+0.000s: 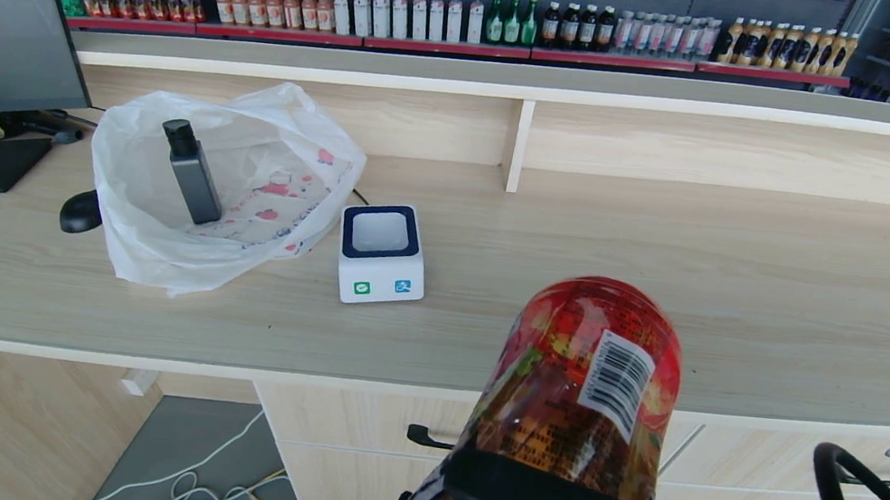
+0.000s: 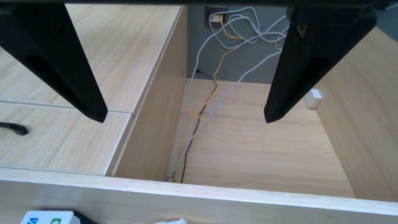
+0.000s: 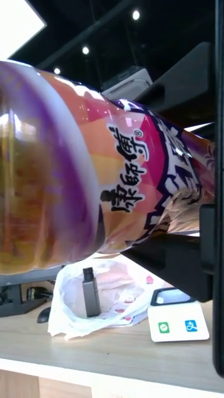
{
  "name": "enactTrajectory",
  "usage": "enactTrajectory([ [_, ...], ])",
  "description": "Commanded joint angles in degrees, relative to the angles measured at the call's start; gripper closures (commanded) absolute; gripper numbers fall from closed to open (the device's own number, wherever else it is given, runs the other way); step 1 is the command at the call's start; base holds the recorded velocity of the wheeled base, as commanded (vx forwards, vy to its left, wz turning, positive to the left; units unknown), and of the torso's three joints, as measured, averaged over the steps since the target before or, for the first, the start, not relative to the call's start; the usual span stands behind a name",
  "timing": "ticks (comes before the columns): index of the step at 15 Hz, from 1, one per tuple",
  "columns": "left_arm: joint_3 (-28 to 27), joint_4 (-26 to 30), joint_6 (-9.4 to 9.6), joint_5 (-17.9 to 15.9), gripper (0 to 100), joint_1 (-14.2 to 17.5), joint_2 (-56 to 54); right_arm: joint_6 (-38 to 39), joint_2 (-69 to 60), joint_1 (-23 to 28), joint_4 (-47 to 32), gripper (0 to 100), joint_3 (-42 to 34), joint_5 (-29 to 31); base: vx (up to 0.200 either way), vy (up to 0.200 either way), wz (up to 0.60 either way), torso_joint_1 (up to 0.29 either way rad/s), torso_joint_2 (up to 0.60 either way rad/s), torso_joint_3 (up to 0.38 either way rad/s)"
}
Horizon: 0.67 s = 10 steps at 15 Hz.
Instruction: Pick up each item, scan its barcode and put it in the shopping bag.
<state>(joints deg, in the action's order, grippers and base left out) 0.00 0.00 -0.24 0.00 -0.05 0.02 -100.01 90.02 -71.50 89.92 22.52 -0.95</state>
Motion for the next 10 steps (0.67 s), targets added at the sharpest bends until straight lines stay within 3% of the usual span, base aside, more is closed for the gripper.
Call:
enactTrajectory([
  [1, 0.0, 0.0, -0.02, 0.0, 0, -0.04, -0.02, -0.01, 0.07, -0.05, 0.08, 100, 0.16, -0.02, 0.0, 0.0, 0.0, 0.0, 0.0, 0.0],
  [6, 0.0, 0.0, -0.02, 0.0, 0, 0.05, -0.02, 5.0, -0.98, 0.22, 0.08, 100, 0.51, 0.07, 0.0, 0.0, 0.0, 0.0, 0.0, 0.0],
  [10, 0.0, 0.0, -0.02, 0.0, 0, 0.05, -0.02, 26.54, -0.54, 0.57, 0.08, 100, 0.6, 6.14, 0.0, 0.0, 0.0, 0.0, 0.0, 0.0],
])
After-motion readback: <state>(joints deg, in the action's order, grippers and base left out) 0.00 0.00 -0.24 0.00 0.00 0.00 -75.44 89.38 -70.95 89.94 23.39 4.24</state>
